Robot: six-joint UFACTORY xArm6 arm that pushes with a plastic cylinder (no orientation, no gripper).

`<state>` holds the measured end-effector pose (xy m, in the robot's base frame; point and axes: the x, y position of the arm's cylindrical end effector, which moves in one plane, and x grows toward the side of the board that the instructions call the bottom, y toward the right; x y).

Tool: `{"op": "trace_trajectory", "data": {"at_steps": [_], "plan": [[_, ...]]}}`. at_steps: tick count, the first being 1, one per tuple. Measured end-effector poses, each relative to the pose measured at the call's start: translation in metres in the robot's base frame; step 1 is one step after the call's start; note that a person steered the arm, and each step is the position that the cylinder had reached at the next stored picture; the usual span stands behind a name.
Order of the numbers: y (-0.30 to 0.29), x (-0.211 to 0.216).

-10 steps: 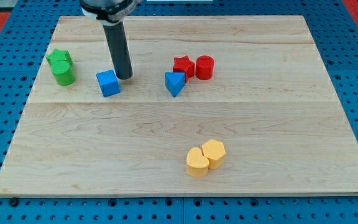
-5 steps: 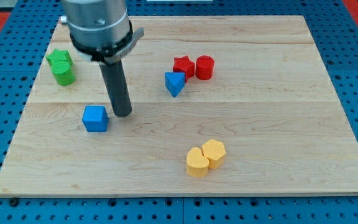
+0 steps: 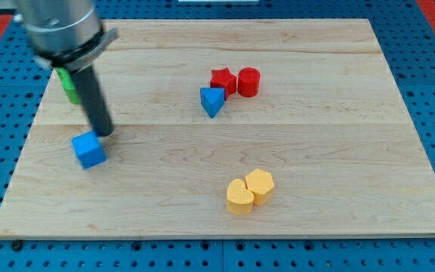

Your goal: Place the blue cube at the left bottom of the board

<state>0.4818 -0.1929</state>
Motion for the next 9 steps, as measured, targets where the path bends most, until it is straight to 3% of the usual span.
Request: {"op": "trace_trajectory", "data": {"at_steps": [1, 9], "plan": [[-0.033, 0.047], [-0.034, 0.059]]}}
